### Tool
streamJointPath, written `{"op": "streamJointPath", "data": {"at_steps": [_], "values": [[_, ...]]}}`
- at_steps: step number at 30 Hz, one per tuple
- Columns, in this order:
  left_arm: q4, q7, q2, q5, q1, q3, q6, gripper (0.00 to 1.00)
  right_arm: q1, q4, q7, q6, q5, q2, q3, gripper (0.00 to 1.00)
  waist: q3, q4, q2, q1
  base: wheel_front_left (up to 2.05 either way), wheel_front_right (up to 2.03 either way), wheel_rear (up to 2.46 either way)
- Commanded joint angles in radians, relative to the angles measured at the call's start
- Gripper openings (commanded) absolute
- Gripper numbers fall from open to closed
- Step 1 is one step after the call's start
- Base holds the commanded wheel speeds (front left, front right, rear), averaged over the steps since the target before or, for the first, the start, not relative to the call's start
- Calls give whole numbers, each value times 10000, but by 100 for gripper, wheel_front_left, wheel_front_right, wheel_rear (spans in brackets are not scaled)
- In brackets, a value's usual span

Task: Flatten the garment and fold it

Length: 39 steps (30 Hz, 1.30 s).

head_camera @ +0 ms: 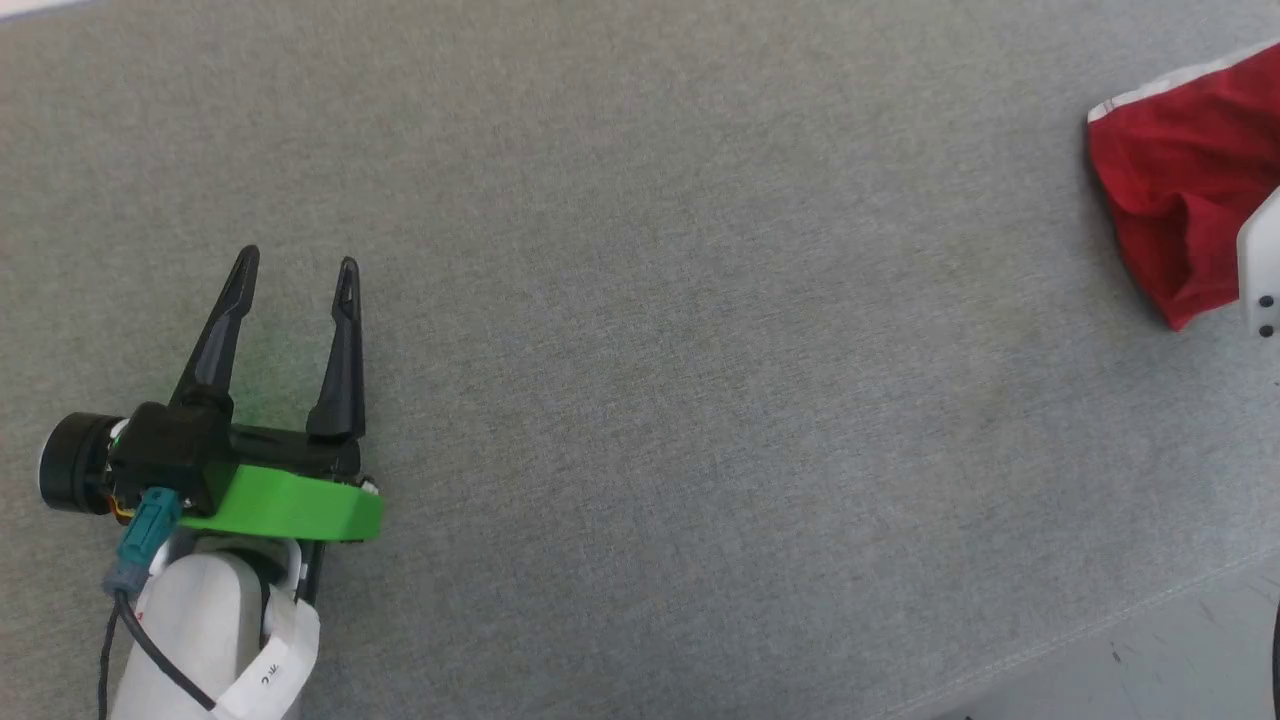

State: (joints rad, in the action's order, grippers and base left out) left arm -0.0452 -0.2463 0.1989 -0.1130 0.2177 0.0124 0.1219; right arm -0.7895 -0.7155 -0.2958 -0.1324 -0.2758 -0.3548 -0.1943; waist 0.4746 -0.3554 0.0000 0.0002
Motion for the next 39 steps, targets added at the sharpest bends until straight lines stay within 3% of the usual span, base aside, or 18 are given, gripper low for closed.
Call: {"op": "streamJointPath", "data": {"at_steps": [1,4,5,6,14,20,27,28,29,32,39], "values": [[-44,27,96,16,146,-20,-38,100,-193,-135,190,17,-165,114,-158,0,180,119,0,-2,0,0,0],[-15,11,74,-16,120,-6,-81,100,-278,-363,540,17,-439,148,-422,0,93,235,0,-2,0,0,0],[20,0,51,-32,96,3,-97,100,-272,-435,606,17,-552,166,-509,46,1,278,0,-2,0,0,0],[52,-10,27,-50,70,13,-109,100,-251,-486,636,17,-639,176,-569,100,-71,310,0,-2,0,0,0],[618,-128,-484,-300,-142,187,-180,100,184,-430,1817,17,-498,-167,-1006,100,-1337,922,0,-2,0,0,0],[1046,-150,-953,-580,-543,169,-209,100,1159,281,2984,17,869,-50,-588,100,-2606,1604,0,-2,0,0,0],[1447,-153,-1290,-790,-1091,300,-151,100,3314,2465,3976,17,2895,220,325,100,-3821,2590,0,-2,0,0,0],[1483,-153,-1321,-800,-1166,300,-154,100,3739,2907,4047,17,3106,315,420,100,-3969,2737,0,-2,0,0,0],[1570,-153,-1385,-842,-1327,323,-161,100,4815,4099,4218,17,3610,683,476,100,-4249,3104,0,-2,0,0,0],[1632,-153,-1430,-875,-1498,383,-170,100,5792,5260,4499,17,3883,1298,355,100,-4455,3408,0,-2,0,0,0],[1760,-154,-1474,-946,-1706,586,-152,100,7370,6644,4915,17,3861,2460,258,100,-4706,3959,0,-2,0,0,0]]}}
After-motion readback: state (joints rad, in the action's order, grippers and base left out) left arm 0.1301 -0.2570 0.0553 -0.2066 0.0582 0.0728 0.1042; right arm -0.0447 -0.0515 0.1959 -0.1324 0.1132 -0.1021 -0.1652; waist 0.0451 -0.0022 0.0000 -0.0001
